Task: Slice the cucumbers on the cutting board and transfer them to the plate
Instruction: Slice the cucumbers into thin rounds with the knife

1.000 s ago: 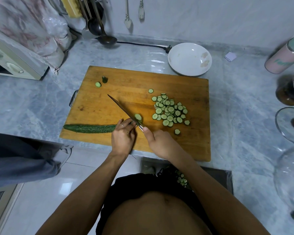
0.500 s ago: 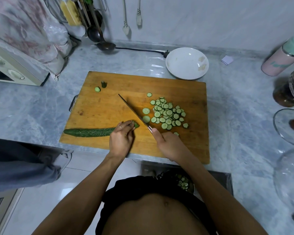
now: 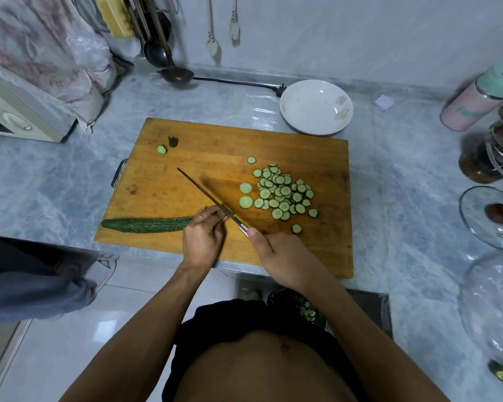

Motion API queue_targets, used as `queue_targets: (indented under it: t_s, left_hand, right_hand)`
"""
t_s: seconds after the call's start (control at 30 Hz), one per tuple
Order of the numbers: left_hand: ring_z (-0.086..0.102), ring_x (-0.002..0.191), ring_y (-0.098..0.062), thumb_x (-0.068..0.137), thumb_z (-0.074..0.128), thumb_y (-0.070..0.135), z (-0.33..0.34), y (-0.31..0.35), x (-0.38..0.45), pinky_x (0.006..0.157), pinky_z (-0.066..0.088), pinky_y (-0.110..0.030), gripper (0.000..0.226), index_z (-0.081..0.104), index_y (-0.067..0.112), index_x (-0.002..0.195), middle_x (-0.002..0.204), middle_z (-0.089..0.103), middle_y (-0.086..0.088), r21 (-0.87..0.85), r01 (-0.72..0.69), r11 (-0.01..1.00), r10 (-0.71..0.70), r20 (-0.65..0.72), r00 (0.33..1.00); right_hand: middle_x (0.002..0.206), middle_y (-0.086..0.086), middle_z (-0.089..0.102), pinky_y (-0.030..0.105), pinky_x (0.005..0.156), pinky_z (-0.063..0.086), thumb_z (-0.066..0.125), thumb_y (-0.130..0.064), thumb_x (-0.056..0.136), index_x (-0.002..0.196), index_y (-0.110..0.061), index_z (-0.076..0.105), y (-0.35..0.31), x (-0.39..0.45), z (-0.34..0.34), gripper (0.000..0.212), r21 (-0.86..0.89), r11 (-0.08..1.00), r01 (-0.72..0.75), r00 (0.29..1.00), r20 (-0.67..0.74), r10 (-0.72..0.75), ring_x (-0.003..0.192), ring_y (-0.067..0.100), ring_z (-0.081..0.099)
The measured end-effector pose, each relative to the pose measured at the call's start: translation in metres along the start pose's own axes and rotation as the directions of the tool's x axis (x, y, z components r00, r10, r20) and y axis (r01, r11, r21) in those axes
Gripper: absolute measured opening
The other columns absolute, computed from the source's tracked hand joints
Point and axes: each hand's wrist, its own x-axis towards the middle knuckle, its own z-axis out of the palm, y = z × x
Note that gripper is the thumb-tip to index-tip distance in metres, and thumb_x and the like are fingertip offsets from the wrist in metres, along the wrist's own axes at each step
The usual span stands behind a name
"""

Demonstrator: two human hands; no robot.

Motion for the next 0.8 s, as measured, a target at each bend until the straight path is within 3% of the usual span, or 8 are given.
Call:
queue_targets:
  t_s: [0.17, 0.33, 0.5, 0.67, 0.8]
  left_hand:
    - [0.068, 0.087, -0.027, 0.076, 0.061, -0.009, -0.002, 0.002, 0.0, 0.082, 0.056, -0.04, 0.022, 0.076, 0.0, 0.089, 0.101, 0.072, -0.01, 0.008, -0.027, 1.0, 0.027, -0.004, 1.0]
    - [0.067, 0.087, -0.025, 0.075, 0.058, -0.01, -0.001, 0.004, 0.0, 0.08, 0.049, -0.023, 0.024, 0.075, 0.0, 0.089, 0.103, 0.071, -0.009, -0.008, -0.009, 1.0, 0.009, 0.008, 1.0]
    - [0.067, 0.087, -0.026, 0.076, 0.058, -0.009, 0.0, 0.006, 0.0, 0.082, 0.046, -0.02, 0.024, 0.075, -0.002, 0.091, 0.105, 0.071, -0.012, 0.0, 0.002, 1.0, -0.002, -0.002, 1.0]
    - [0.067, 0.086, -0.027, 0.075, 0.056, -0.008, 0.001, 0.007, 0.0, 0.082, 0.045, -0.02, 0.025, 0.075, -0.002, 0.09, 0.104, 0.071, -0.013, 0.0, -0.007, 1.0, 0.007, -0.007, 1.0]
    - [0.068, 0.086, -0.029, 0.072, 0.061, -0.015, 0.002, 0.005, 0.0, 0.081, 0.054, -0.033, 0.025, 0.075, -0.001, 0.088, 0.103, 0.071, -0.014, 0.012, -0.007, 1.0, 0.007, -0.008, 1.0]
  right_hand:
    - [0.059, 0.005, 0.049, 0.031, 0.065, 0.032, 0.02, -0.054, 0.104, 0.057, -0.014, 0.043, 0.0, -0.002, 0.002, 0.066, -0.022, 1.0, 0.006, 1.0, 0.001, -0.006, 0.062, 0.021, 0.05]
    - [0.056, 0.004, 0.046, 0.033, 0.06, 0.032, 0.02, -0.054, 0.104, 0.054, -0.014, 0.041, -0.004, 0.001, -0.002, 0.067, -0.01, 1.0, -0.004, 1.0, 0.025, 0.004, 0.057, 0.017, 0.046]
    - [0.055, 0.002, 0.044, 0.031, 0.055, 0.03, 0.022, -0.055, 0.103, 0.053, -0.015, 0.04, -0.004, 0.003, -0.005, 0.067, 0.028, 0.999, -0.036, 0.998, 0.043, 0.035, 0.054, 0.014, 0.044]
    - [0.057, 0.003, 0.048, 0.029, 0.054, 0.033, 0.022, -0.056, 0.103, 0.054, -0.014, 0.042, -0.007, 0.013, -0.002, 0.068, 0.041, 0.995, -0.085, 0.994, 0.067, 0.083, 0.055, 0.015, 0.047]
    - [0.056, 0.004, 0.046, 0.031, 0.059, 0.031, 0.021, -0.055, 0.104, 0.054, -0.014, 0.042, -0.004, 0.025, 0.006, 0.067, 0.008, 0.997, -0.082, 0.995, 0.051, 0.081, 0.058, 0.019, 0.047]
